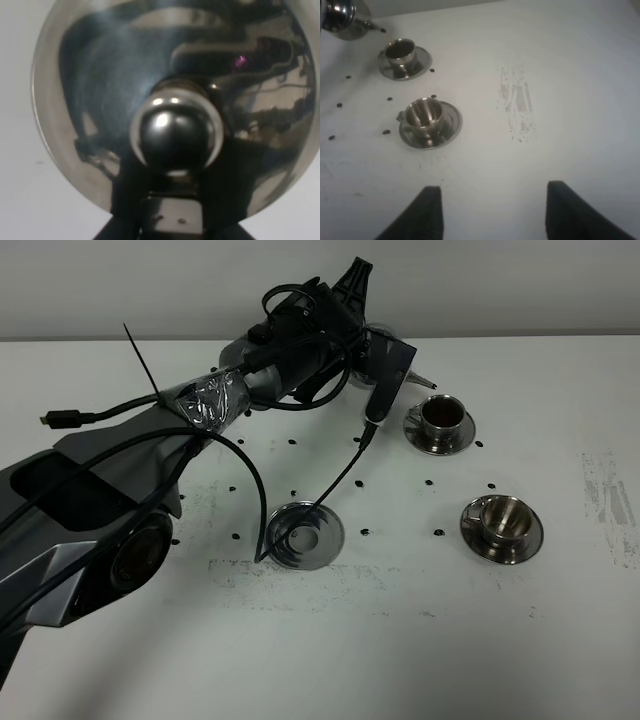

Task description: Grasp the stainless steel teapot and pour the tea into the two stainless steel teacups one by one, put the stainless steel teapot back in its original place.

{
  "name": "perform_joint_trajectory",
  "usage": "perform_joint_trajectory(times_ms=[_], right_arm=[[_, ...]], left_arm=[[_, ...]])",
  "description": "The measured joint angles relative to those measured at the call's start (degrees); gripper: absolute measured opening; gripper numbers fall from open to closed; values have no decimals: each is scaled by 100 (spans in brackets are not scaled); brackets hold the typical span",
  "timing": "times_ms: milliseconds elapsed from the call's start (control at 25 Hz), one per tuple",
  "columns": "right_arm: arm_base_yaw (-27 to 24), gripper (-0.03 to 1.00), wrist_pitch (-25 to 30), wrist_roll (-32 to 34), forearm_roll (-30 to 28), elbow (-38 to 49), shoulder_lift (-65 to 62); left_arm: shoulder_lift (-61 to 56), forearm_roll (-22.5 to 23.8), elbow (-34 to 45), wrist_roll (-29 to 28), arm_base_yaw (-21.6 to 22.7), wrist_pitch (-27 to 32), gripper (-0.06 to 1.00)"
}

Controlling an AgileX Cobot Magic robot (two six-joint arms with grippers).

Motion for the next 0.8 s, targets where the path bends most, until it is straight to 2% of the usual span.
perform_joint_trajectory(times_ms=[320,600,800], right_arm=[[0,44,0,0,0,0,0],[0,44,0,0,0,0,0],[0,44,0,0,0,0,0]], left_arm=[[-333,-854,167,-429,124,450,19],[-1467,-1439,1485,-677,187,604,19],[-1818,-2085,2166,-1033,200,788,19]])
